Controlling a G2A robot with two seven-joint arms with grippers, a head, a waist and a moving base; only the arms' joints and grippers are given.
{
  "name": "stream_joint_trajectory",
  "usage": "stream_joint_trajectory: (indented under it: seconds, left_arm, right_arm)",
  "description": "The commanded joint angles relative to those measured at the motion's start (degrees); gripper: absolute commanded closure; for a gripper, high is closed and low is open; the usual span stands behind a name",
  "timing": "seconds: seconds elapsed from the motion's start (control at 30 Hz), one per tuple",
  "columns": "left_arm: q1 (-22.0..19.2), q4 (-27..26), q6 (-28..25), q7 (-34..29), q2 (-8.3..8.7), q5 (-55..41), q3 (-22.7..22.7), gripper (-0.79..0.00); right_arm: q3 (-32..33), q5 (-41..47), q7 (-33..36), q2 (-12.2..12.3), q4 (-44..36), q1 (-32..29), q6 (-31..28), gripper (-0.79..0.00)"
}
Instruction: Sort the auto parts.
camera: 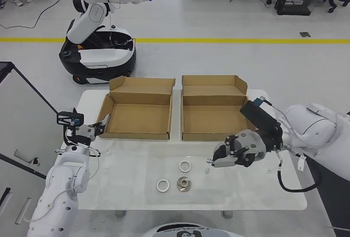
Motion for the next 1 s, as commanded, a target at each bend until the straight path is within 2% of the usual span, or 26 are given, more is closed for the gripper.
stream_joint_trajectory:
  seconds: [0.0,0.23,0.43,0.77,0.97]
  left_arm:
    - [0.00,0.00,0.00,0.00,0.00,0.00,0.00,-0.785]
    - [0.00,0.00,0.00,0.00,0.00,0.00,0.00,-0.785]
    - [0.00,0.00,0.00,0.00,0.00,0.00,0.00,-0.785]
    - [0.00,0.00,0.00,0.00,0.00,0.00,0.00,-0.785]
    - [0.00,0.00,0.00,0.00,0.00,0.00,0.00,-0.785]
  right_arm:
    - [2.40,4.85,0.92,0.23,-0.90,-1.53,0.00,0.000]
    - [13.05,20.58,8.96,-0.67,-2.56,-8.01,0.00,0.000]
    - [19.12,23.47,8.97,-2.71,-5.16,-13.27,0.00,0.000]
    - [22.27,28.29,8.98,-7.07,-8.46,-14.48,0.00,0.000]
    - [22.21,28.47,8.98,-7.22,-8.50,-14.42,0.00,0.000]
